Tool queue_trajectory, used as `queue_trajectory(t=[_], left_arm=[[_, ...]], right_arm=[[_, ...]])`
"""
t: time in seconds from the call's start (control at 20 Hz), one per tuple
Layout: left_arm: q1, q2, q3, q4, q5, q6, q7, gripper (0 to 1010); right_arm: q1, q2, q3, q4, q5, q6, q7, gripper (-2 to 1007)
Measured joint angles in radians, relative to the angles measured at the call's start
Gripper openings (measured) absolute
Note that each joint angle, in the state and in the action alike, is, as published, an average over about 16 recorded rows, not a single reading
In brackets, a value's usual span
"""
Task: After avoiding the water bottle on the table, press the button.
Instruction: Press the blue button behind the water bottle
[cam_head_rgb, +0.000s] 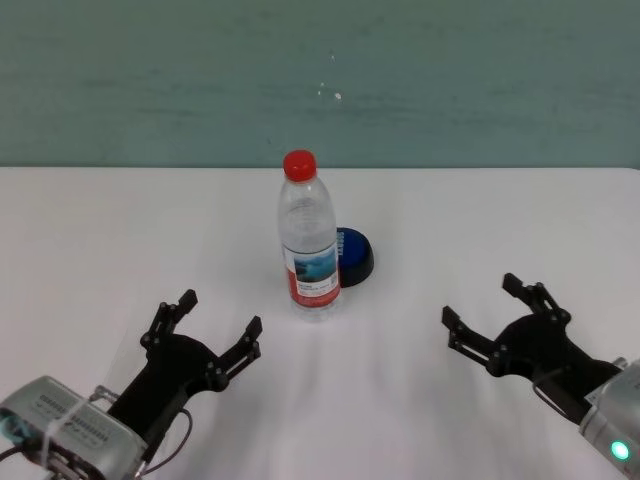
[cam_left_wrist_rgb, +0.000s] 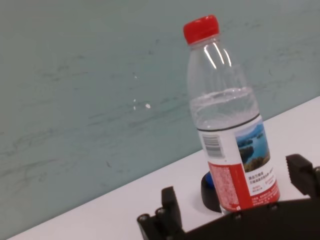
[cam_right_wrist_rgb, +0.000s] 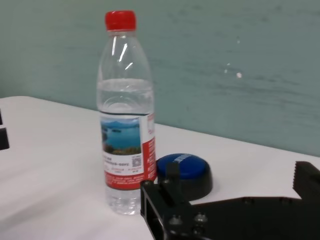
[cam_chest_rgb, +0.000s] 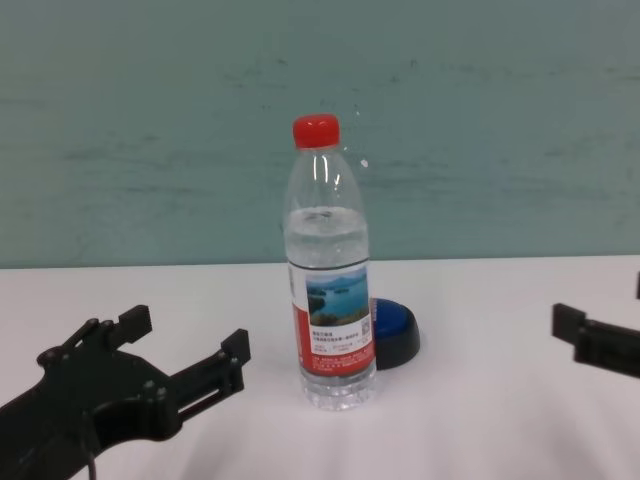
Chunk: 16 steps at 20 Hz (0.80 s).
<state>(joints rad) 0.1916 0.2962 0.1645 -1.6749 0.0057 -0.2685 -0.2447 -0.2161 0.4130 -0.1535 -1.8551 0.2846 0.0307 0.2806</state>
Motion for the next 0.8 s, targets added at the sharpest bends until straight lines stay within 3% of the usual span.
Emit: queue_trajectory(t=[0.45,0.8], left_arm=[[0.0,0.0,0.0,0.0,0.0,0.0,0.0,1000],[0.0,0.0,0.0,0.0,0.0,0.0,0.0,1000]], right_arm=[[-0.033,0.0,0.035,-0.021,0.003,0.001,-0.011,1003],[-0.043,0.003,0.046,-0.027,0.008,0.009,-0.006,1003]])
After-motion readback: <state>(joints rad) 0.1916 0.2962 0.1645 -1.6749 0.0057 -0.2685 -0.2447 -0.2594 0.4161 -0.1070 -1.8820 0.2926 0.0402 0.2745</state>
